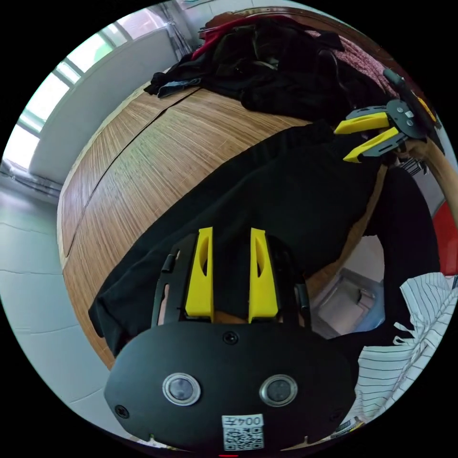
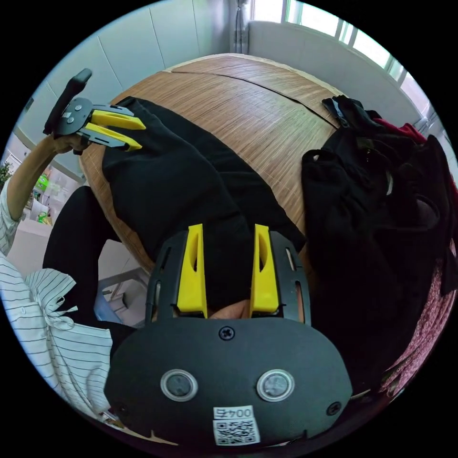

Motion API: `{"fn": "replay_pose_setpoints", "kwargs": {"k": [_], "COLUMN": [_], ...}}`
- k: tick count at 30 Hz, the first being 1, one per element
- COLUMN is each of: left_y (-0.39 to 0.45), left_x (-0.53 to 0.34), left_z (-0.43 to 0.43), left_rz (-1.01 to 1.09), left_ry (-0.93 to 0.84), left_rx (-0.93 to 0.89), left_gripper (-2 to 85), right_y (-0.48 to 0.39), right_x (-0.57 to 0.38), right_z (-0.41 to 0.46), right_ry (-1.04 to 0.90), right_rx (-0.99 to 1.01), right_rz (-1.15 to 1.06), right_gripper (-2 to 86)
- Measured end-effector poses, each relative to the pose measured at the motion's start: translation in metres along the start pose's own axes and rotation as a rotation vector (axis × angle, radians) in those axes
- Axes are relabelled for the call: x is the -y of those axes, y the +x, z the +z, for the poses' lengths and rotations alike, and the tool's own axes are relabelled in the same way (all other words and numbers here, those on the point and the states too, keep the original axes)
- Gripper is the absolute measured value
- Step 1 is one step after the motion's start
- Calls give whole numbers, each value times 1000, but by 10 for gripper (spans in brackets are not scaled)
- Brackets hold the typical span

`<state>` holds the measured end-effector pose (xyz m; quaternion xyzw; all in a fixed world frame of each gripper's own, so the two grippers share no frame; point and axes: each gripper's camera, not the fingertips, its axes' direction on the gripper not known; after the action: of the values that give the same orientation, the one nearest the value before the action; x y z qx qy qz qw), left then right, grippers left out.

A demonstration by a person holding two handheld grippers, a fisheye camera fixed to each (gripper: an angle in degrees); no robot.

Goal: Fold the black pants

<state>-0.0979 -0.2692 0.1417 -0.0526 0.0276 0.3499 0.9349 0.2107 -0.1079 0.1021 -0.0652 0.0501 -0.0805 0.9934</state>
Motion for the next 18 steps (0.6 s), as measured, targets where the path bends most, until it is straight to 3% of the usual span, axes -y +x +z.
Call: {"fn": "replay_pose_setpoints", "kwargs": {"k": [11, 18], "left_y": [-11, 0], "left_x": [20, 5], "left_z": [64, 74], "left_rz": [31, -26], "left_ry": [-18, 56], "left_rx": [-64, -101], "left_gripper": [132, 75], "right_y": [-5, -35], "right_x": [28, 26], "right_z": [36, 34], "right_ry": [-133, -132], "right_rx": [40, -38], "right_rz": [-83, -144], "right_gripper": [158, 87]}}
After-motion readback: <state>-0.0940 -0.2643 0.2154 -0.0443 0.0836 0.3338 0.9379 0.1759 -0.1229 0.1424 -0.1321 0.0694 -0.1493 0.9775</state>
